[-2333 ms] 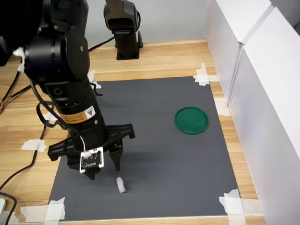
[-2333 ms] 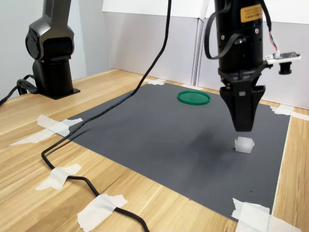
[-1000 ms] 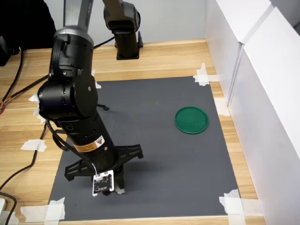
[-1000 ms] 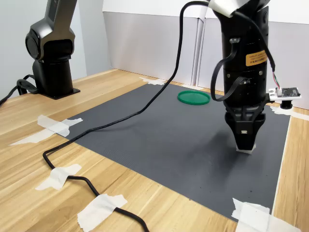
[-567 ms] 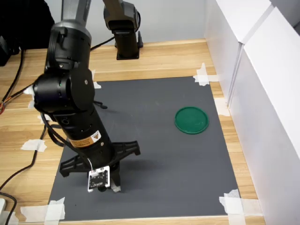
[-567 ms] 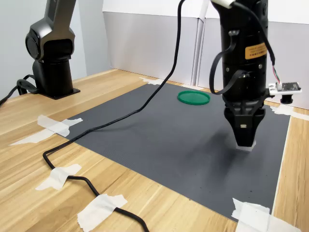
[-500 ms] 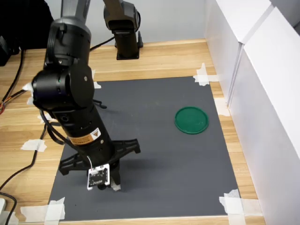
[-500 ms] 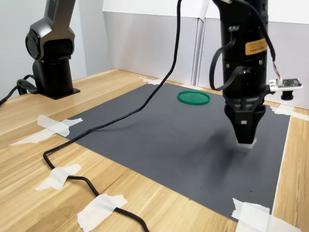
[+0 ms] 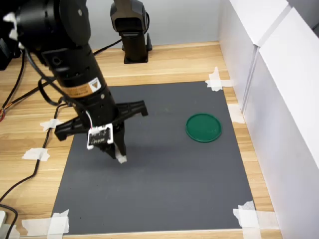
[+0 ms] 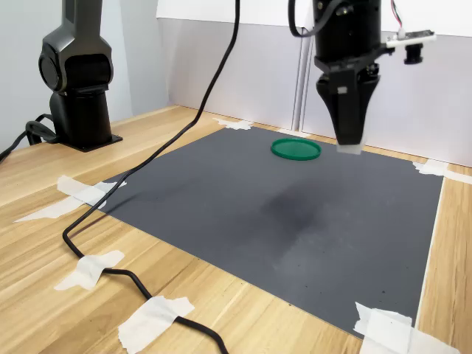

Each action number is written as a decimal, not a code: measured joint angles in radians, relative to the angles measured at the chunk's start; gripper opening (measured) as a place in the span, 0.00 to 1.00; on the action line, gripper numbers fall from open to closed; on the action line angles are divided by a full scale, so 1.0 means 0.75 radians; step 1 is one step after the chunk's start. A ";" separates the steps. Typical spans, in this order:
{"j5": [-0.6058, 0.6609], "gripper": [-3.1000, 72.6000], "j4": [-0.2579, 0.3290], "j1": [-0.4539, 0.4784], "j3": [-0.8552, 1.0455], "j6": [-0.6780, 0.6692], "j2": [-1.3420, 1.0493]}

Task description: Grasp a white terminal and put it on the green lid.

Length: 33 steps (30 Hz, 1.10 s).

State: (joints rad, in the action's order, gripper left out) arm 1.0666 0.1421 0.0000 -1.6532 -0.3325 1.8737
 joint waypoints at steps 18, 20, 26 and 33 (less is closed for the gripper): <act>-0.153 0.16 0.009 -0.645 0.426 0.114 -0.165; -0.175 0.16 -0.017 -0.679 0.438 0.136 -0.126; -0.251 0.16 -0.057 -0.706 0.449 0.156 -0.066; -0.260 0.17 -0.088 -0.705 0.450 0.126 -0.023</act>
State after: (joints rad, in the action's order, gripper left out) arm 0.8713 0.0759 -0.5289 -1.3159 -0.2384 1.8561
